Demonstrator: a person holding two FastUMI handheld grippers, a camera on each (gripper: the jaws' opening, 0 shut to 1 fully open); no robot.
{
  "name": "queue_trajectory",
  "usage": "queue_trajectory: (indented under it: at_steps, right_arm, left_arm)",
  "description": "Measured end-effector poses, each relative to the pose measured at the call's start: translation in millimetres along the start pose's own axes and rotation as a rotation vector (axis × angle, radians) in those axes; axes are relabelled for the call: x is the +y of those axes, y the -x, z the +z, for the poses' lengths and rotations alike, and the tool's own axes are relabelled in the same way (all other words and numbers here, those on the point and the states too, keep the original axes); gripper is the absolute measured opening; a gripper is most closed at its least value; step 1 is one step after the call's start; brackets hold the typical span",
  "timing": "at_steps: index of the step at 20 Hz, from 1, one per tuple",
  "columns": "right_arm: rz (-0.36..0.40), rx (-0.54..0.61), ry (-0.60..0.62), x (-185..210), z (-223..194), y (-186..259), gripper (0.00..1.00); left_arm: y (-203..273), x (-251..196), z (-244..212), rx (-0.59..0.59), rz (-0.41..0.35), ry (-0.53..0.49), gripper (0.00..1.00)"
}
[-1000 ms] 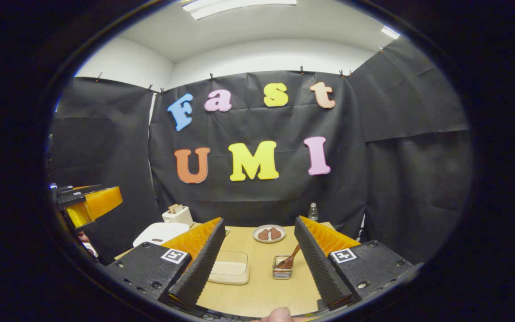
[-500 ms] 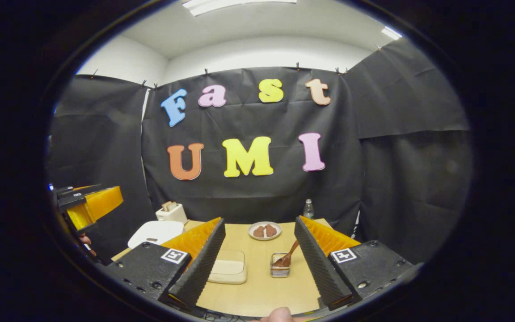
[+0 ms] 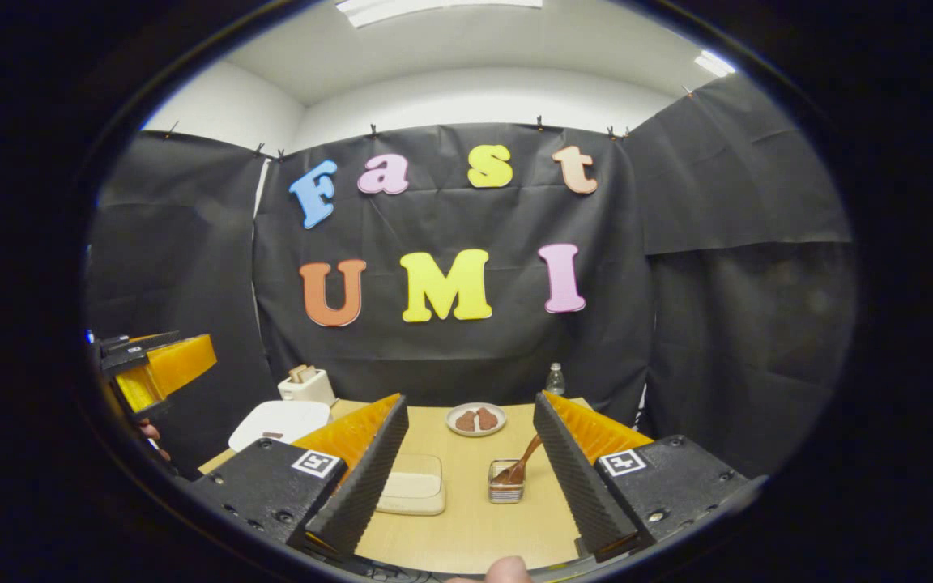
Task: Close the left gripper, press the button to open the rice cooker; take a wooden spoon from the chopstick holder with the right hand, scoop a spoonful of rice and pour it into the rice cooker, then put the wooden spoon back into the chopstick holder.
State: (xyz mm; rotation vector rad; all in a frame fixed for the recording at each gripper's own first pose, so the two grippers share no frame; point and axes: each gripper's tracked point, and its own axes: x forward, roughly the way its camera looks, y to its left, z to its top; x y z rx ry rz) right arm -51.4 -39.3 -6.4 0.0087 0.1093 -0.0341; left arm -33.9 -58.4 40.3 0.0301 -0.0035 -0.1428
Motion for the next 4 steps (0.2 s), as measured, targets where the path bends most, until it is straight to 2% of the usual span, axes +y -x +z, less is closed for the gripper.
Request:
queue_trajectory:
  at_steps: [4]
  right_arm:
    - [0.000, 0.007, -0.007, 4.6, 0.3, -3.5, 0.99]
  left_arm:
    - [0.0, 6.4, -1.4, 0.000, 0.002, 0.008, 0.94]
